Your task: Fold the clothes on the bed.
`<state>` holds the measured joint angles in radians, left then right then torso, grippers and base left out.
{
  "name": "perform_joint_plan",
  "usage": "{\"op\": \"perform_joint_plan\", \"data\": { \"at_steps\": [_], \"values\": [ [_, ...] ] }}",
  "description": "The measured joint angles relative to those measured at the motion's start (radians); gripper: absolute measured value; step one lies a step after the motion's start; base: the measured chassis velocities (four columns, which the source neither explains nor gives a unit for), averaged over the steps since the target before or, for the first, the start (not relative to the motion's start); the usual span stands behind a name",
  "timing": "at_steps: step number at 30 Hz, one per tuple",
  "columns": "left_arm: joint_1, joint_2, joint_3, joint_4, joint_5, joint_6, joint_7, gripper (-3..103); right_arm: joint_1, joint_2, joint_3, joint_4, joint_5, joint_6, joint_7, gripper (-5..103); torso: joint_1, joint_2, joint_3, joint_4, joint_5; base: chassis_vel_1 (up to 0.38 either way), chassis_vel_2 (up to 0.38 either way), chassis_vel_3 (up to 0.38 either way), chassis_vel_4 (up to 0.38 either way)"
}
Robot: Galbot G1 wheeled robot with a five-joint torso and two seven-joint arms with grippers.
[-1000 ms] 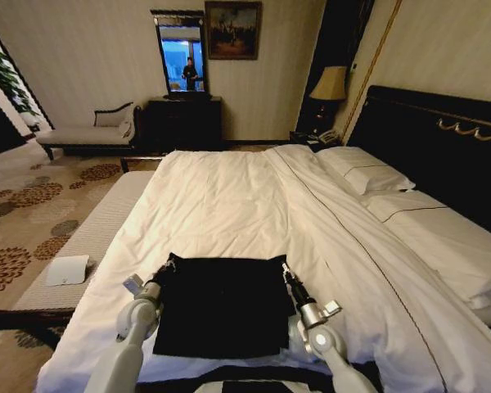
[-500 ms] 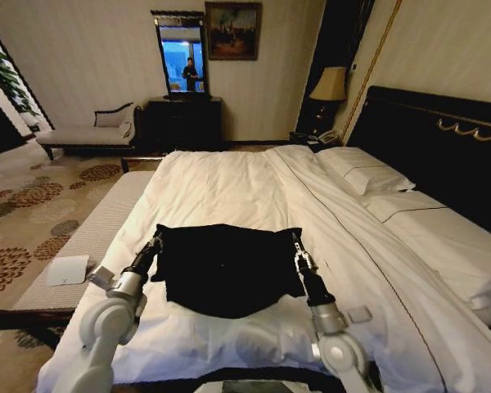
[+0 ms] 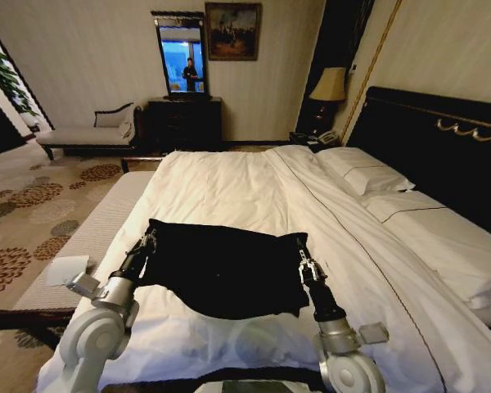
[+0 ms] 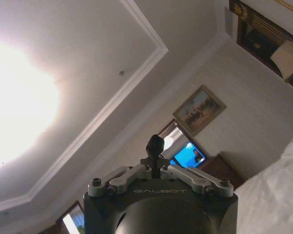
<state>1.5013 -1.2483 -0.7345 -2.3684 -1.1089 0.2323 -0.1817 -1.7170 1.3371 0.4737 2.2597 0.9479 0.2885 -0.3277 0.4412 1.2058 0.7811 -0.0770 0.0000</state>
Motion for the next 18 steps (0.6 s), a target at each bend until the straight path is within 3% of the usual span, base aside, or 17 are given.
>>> {"op": "perform_joint_plan", "data": {
  "at_steps": [4, 6, 7, 9, 11, 18],
  "values": [
    [-0.001, -0.015, 0.009, 0.01, -0.059, 0.002, -0.008, 2, 0.011, 0.001, 0.008, -0.037, 0.002, 0.031, -0.044, 2, 0.0, 0.0, 0.0, 0.0, 0.0002, 0.0, 0.0, 0.0, 0.0],
    [0.004, -0.022, 0.018, 0.018, -0.058, 0.002, -0.009, 2, 0.009, -0.001, 0.011, -0.052, 0.004, 0.057, -0.138, 2, 0.0, 0.0, 0.0, -0.0001, -0.0001, 0.0, 0.0, 0.0, 0.0],
    [0.004, -0.022, 0.018, 0.018, -0.058, 0.002, -0.009, 2, 0.009, -0.001, 0.011, -0.052, 0.004, 0.057, -0.138, 2, 0.0, 0.0, 0.0, -0.0001, -0.0001, 0.0, 0.0, 0.0, 0.0],
    [0.005, -0.023, 0.031, 0.039, -0.034, -0.001, -0.005, 2, 0.025, -0.005, 0.023, -0.089, -0.025, 0.078, -0.225, 2, 0.0, 0.0, 0.0, -0.0002, 0.0001, 0.0, 0.0, 0.0, 0.0],
    [0.006, -0.028, 0.037, 0.046, -0.011, -0.005, -0.005, 2, 0.042, -0.008, 0.027, -0.111, -0.039, 0.093, -0.266, 2, 0.0, 0.0, 0.0, 0.0001, -0.0001, 0.0, 0.0, 0.0, 0.0],
    [0.022, -0.019, 0.033, 0.022, 0.053, -0.017, 0.007, 2, 0.073, -0.02, 0.04, -0.118, 0.004, 0.087, -0.282, 2, 0.0, 0.0, 0.0, 0.0, 0.0001, 0.0, 0.0, 0.0, 0.0]
  ]
}}
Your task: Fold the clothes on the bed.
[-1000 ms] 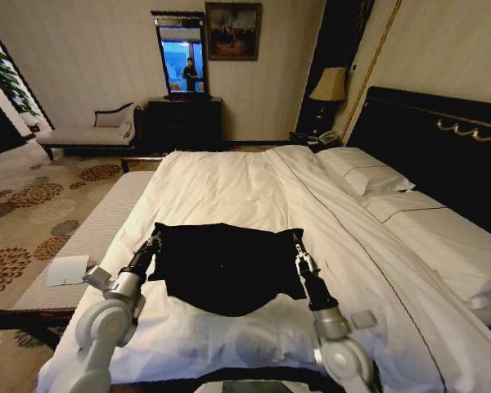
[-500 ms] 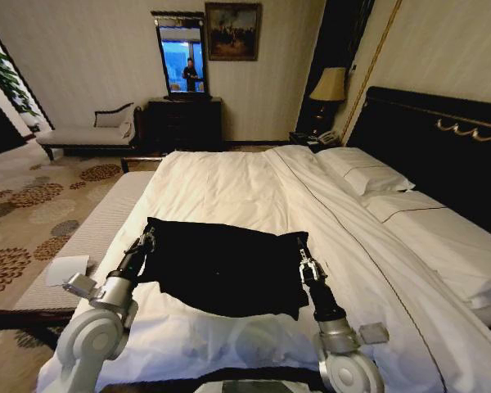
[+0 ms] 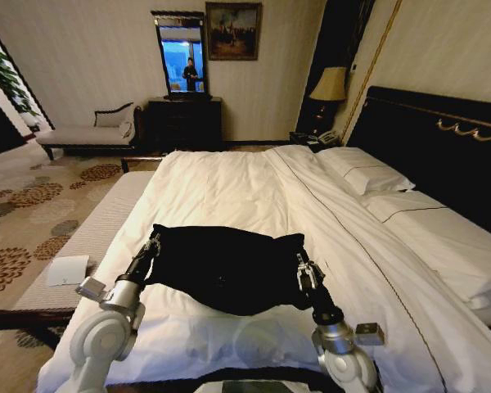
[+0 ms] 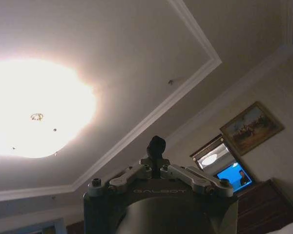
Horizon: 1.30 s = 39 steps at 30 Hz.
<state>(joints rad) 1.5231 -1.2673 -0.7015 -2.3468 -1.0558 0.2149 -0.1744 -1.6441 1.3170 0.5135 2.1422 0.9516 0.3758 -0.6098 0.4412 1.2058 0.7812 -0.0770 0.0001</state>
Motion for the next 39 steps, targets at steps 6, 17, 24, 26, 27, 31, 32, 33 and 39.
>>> {"op": "perform_joint_plan", "data": {
  "at_steps": [6, 17, 24, 26, 27, 31, 32, 33, 39],
  "values": [
    [-0.008, 0.006, -0.012, -0.008, 0.033, -0.015, 0.032, 2, 0.018, 0.008, 0.024, 0.01, 0.036, -0.003, 0.016, 2, 0.0, 0.0, 0.0, -0.0001, -0.0007, 0.0, 0.0, 0.0, 0.0],
    [-0.008, -0.01, -0.018, 0.002, 0.064, -0.034, 0.065, 2, 0.035, 0.036, 0.035, -0.019, 0.035, 0.008, 0.008, 2, 0.0, 0.0, 0.0, 0.0001, -0.0009, 0.0, 0.0, 0.0, 0.0],
    [0.016, -0.002, -0.017, -0.022, 0.098, -0.059, 0.13, 2, 0.043, 0.033, 0.054, -0.001, 0.042, -0.009, -0.018, 2, 0.0, 0.0, 0.0, -0.0001, -0.0003, 0.0, 0.0, 0.0, 0.0],
    [0.01, -0.003, -0.016, -0.015, 0.068, -0.052, 0.135, 2, 0.056, 0.034, 0.057, -0.007, 0.065, -0.017, 0.003, 2, 0.0, 0.0, 0.0, 0.0001, 0.0006, 0.0, 0.0, 0.0, 0.0],
    [-0.001, -0.003, -0.014, 0.012, 0.099, -0.062, 0.126, 2, 0.07, 0.037, 0.065, -0.024, 0.064, -0.01, 0.004, 2, 0.0, 0.0, 0.0, -0.0001, 0.0002, 0.0, 0.0, 0.0, 0.0],
    [0.008, -0.005, -0.025, -0.025, 0.048, -0.063, 0.135, 2, 0.072, 0.038, 0.083, -0.002, 0.083, -0.025, 0.002, 2, 0.0, 0.0, 0.0, 0.0, 0.0004, 0.0, 0.0, 0.0, 0.0],
    [0.001, -0.006, -0.026, -0.012, 0.05, -0.062, 0.131, 2, 0.08, 0.039, 0.084, -0.015, 0.088, -0.024, 0.019, 2, 0.0, 0.0, 0.0, 0.0001, 0.0004, 0.0, 0.0, 0.0, 0.0],
    [-0.005, -0.005, -0.025, 0.004, 0.074, -0.067, 0.126, 2, 0.086, 0.04, 0.087, -0.029, 0.083, -0.02, 0.021, 2, 0.0, 0.0, 0.0, 0.0, 0.0001, 0.0, 0.0, 0.0, 0.0],
    [0.014, 0.001, -0.026, -0.016, 0.095, -0.072, 0.132, 2, 0.052, 0.041, 0.095, -0.022, 0.044, -0.008, 0.049, 2, 0.0, 0.0, 0.0, -0.0001, -0.0003, 0.0, 0.0, 0.0, 0.0]
  ]
}}
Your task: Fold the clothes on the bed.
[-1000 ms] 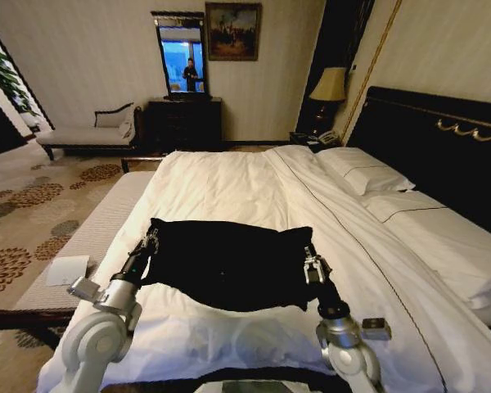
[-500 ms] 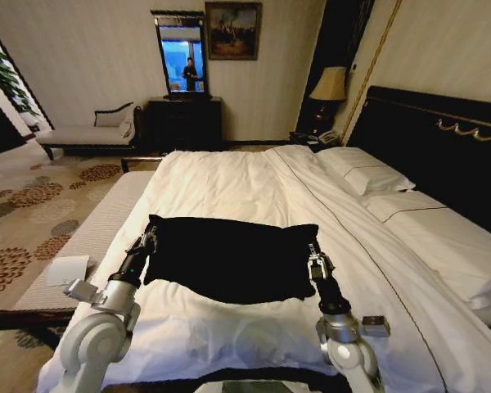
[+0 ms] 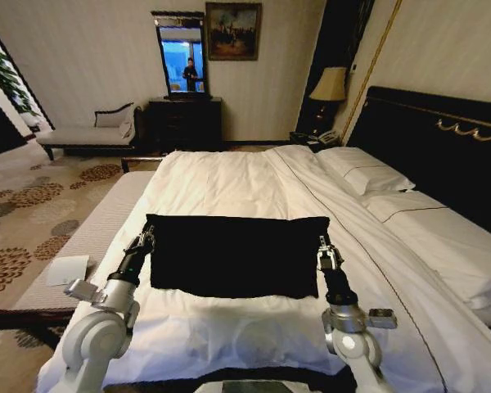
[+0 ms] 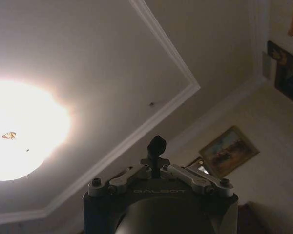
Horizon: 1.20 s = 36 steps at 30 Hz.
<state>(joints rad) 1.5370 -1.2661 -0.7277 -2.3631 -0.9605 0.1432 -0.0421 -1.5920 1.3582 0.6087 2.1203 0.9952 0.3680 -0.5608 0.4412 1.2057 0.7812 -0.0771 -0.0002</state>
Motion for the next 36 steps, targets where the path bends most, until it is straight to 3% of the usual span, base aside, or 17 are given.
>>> {"op": "perform_joint_plan", "data": {
  "at_steps": [3, 4, 7, 8, 13, 14, 17, 18, 19, 21, 24, 28, 29, 33, 34, 36],
  "values": [
    [0.011, -0.006, 0.003, -0.01, 0.014, -0.002, -0.001, 2, -0.043, 0.003, -0.022, 0.015, -0.064, 0.015, 0.11, 2, 0.0, 0.0, 0.0, 0.0001, 0.0002, 0.0, 0.0, 0.0, 0.0],
    [0.011, -0.006, 0.003, -0.01, 0.014, -0.002, -0.001, 2, -0.043, 0.003, -0.022, 0.015, -0.064, 0.015, 0.11, 2, 0.0, 0.0, 0.0, 0.0001, 0.0002, 0.0, 0.0, 0.0, 0.0],
    [0.053, -0.008, 0.005, -0.013, 0.071, -0.024, -0.002, 2, -0.113, 0.014, -0.057, 0.053, -0.172, 0.024, 0.246, 2, 0.0, 0.0, 0.0, 0.0, 0.0002, 0.0, 0.0, 0.0, 0.0],
    [0.053, -0.008, 0.005, -0.013, 0.071, -0.024, -0.002, 2, -0.113, 0.014, -0.057, 0.053, -0.172, 0.024, 0.246, 2, 0.0, 0.0, 0.0, 0.0, 0.0002, 0.0, 0.0, 0.0, 0.0],
    [0.233, 0.022, -0.049, -0.129, 0.152, -0.042, -0.035, 2, -0.293, 0.001, -0.072, 0.218, -0.365, -0.004, 0.487, 2, 0.0, 0.0, 0.0, -0.0001, 0.0008, 0.0, 0.0, 0.0, 0.0],
    [0.233, 0.022, -0.049, -0.129, 0.152, -0.042, -0.035, 2, -0.293, 0.001, -0.072, 0.218, -0.365, -0.004, 0.487, 2, 0.0, 0.0, 0.0, -0.0001, 0.0008, 0.0, 0.0, 0.0, 0.0],
    [0.264, 0.051, -0.088, -0.141, 0.16, 0.029, -0.108, 2, -0.34, -0.039, -0.059, 0.368, -0.325, -0.111, 0.673, 2, -0.001, 0.0, 0.0, 0.0003, -0.0007, 0.0, 0.0, 0.0, 0.0],
    [0.24, 0.058, -0.083, -0.141, 0.16, 0.055, -0.133, 2, -0.322, -0.054, -0.057, 0.381, -0.278, -0.162, 0.735, 2, -0.001, 0.0, 0.0, 0.0, -0.0001, 0.0, 0.0, 0.0, 0.0],
    [0.24, 0.058, -0.083, -0.141, 0.16, 0.055, -0.133, 2, -0.322, -0.054, -0.057, 0.381, -0.278, -0.162, 0.735, 2, -0.001, 0.0, 0.0, 0.0, -0.0001, 0.0, 0.0, 0.0, 0.0],
    [0.144, 0.072, -0.042, -0.139, 0.165, 0.114, -0.168, 2, -0.234, -0.094, -0.06, 0.349, -0.187, -0.244, 0.835, 2, 0.0, 0.0, 0.0, 0.0001, -0.0005, 0.0, 0.0, 0.0, 0.0],
    [0.043, 0.076, 0.027, -0.055, 0.202, 0.142, -0.175, 2, -0.115, -0.126, -0.09, 0.217, -0.141, -0.296, 0.864, 2, 0.0, 0.0, 0.0, -0.0001, 0.0017, 0.0, 0.0, 0.0, 0.0],
    [-0.19, 0.056, 0.221, 0.331, 0.276, 0.149, -0.166, 2, 0.133, -0.156, -0.199, -0.135, -0.065, -0.328, 0.838, 2, 0.0, 0.0, 0.001, 0.0003, 0.0004, 0.0, 0.0, 0.0, 0.0],
    [-0.19, 0.056, 0.221, 0.331, 0.276, 0.149, -0.166, 2, 0.133, -0.156, -0.199, -0.135, -0.065, -0.328, 0.838, 2, 0.0, 0.0, 0.001, 0.0003, 0.0004, 0.0, 0.0, 0.0, 0.0],
    [-0.399, -0.006, 0.335, 0.686, 0.295, 0.09, -0.112, 2, 0.336, -0.139, -0.292, -0.44, -0.058, -0.307, 0.77, 2, 0.001, 0.0, 0.001, 0.0, 0.0, 0.0, 0.0, 0.0, 0.0],
    [-0.399, -0.006, 0.335, 0.686, 0.295, 0.09, -0.112, 2, 0.336, -0.139, -0.292, -0.44, -0.058, -0.307, 0.77, 2, 0.001, 0.0, 0.001, 0.0, 0.0, 0.0, 0.0, 0.0, 0.0],
    [-0.461, -0.032, 0.352, 0.797, 0.269, 0.059, -0.079, 2, 0.406, -0.129, -0.313, -0.54, -0.058, -0.283, 0.741, 2, 0.0, 0.0, 0.0, 0.0001, 0.0003, 0.0, 0.0, 0.0, 0.0]
  ]
}}
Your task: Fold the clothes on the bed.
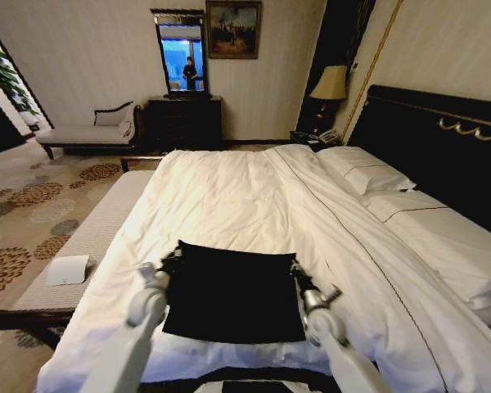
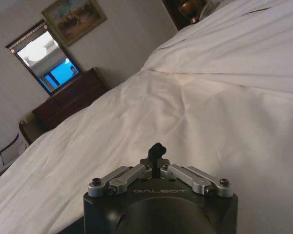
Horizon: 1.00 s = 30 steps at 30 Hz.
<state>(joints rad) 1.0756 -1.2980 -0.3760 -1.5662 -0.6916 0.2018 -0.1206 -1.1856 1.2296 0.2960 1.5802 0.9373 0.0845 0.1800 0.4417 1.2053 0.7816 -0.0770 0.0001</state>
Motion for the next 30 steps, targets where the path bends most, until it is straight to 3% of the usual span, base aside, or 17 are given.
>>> {"op": "perform_joint_plan", "data": {
  "at_steps": [3, 7, 15, 16, 19, 22, 30],
  "values": [
    [-0.044, -0.006, 0.004, 0.081, -0.071, -0.028, 0.049, 2, 0.054, 0.007, -0.008, -0.083, 0.004, 0.025, -0.039, 2, 0.0, 0.0, 0.0, -0.0001, 0.0, 0.0, 0.0, 0.0, 0.0],
    [-0.052, 0.009, 0.005, 0.103, -0.114, -0.052, 0.085, 2, 0.069, 0.009, -0.006, -0.118, 0.011, 0.048, -0.084, 2, 0.0, 0.0, 0.0, 0.0001, -0.0001, 0.0, 0.0, 0.0, 0.0],
    [0.017, 0.056, -0.025, 0.021, -0.236, -0.082, 0.157, 2, -0.004, 0.006, 0.018, -0.043, 0.079, 0.107, -0.198, 2, 0.0, 0.0, 0.0, 0.0, -0.0002, 0.0, 0.0, 0.0, 0.0],
    [0.043, 0.069, -0.035, -0.001, -0.251, -0.097, 0.189, 2, -0.042, 0.003, 0.023, -0.005, 0.091, 0.118, -0.223, 2, 0.0, 0.0, 0.0, -0.0001, -0.0002, 0.0, 0.0, 0.0, 0.0],
    [0.119, 0.105, -0.057, -0.054, -0.261, -0.129, 0.258, 2, -0.14, 0.001, 0.031, 0.087, 0.105, 0.142, -0.268, 2, -0.001, 0.001, -0.001, -0.0002, -0.0003, 0.0, 0.0, 0.0, 0.0],
    [0.177, 0.125, -0.07, -0.085, -0.261, -0.14, 0.29, 2, -0.193, 0.006, 0.037, 0.127, 0.1, 0.158, -0.294, 2, -0.001, 0.001, -0.001, -0.0001, -0.0003, 0.0, 0.0, 0.0, 0.0],
    [0.346, 0.15, -0.119, -0.154, -0.185, -0.224, 0.392, 2, -0.353, 0.028, 0.058, 0.235, 0.042, 0.203, -0.316, 2, -0.001, 0.001, -0.001, 0.0001, -0.0003, 0.0, 0.0, 0.0, 0.0]
  ]
}}
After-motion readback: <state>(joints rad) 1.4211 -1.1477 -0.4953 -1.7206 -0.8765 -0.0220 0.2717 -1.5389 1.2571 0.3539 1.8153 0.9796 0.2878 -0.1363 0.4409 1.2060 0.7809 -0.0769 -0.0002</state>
